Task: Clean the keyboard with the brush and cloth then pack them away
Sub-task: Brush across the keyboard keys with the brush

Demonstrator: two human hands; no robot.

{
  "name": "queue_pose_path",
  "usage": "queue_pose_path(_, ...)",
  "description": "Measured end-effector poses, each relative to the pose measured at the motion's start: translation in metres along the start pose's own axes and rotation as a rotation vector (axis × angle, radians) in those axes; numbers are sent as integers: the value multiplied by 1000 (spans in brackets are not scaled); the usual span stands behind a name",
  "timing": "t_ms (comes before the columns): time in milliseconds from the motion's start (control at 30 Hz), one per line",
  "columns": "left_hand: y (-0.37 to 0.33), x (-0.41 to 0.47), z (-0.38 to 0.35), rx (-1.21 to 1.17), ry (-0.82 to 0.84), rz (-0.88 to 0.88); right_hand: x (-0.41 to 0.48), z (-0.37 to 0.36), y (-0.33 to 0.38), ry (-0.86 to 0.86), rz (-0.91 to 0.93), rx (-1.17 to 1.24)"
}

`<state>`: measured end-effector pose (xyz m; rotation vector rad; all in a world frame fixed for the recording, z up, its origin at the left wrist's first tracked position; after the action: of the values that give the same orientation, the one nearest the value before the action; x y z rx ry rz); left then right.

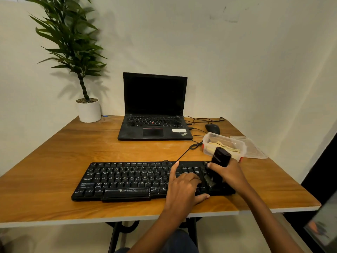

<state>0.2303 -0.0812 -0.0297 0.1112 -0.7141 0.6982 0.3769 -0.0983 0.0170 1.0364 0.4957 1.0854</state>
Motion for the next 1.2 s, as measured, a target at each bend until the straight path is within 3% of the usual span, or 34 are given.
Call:
queue_pose_path(200,-1,0,1,-10,-6,-10,-1,42,-8,-232,-52,-198)
queue_pose_path(300,-2,-1,2,6,6,-10,-14,25,0,-142,-46,56)
queue_pose_path(367,-1,-2,4,41,3,-14,-21,14,1,-77,-30,45)
queue_pose_path(467,11,-9,11,92,-31,-18,-26,20,-1,-187,-35,-10)
queue_pose_path(567,26,-16,16,113,-40,-32,-31,19,5,-271,-27,171)
queue_pose_path(667,31,-16,19,131,-27,-38,-35,-1,18,-233,23,198)
queue_pose_path(867,32,-16,18,126,-9,-17,-37,-22,12,-94,-38,-136)
queue_pose_path(1067,32,-16,19,131,6,-21,-33,-18,23,-215,-9,22)
queue_pose_path(1200,30,-16,19,126,16,-12,-36,-19,12,-43,-65,-110)
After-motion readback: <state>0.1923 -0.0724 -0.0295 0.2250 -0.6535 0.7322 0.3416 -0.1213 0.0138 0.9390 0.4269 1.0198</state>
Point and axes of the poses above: each hand's wrist, its own x-axis towards the middle knuckle, its own z-axis out of the back of the hand, y = z × x, the point moved 4 cm from there along x, towards the middle knuckle, and after that the axes turned 1 degree about -z, right-handed, at the moved point
